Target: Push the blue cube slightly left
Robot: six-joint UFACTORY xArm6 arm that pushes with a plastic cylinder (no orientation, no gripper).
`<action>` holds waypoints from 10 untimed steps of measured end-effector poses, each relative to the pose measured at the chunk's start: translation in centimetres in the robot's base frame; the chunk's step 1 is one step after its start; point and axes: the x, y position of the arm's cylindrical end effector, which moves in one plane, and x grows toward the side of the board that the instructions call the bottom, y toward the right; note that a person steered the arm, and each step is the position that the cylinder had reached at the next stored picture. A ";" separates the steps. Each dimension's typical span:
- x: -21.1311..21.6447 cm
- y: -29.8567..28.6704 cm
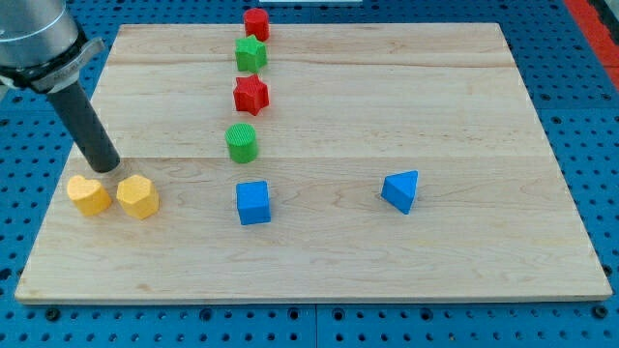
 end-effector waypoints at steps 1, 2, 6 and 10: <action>0.2 5.2; 0.4 9.4; 11.5 12.4; 8.0 19.5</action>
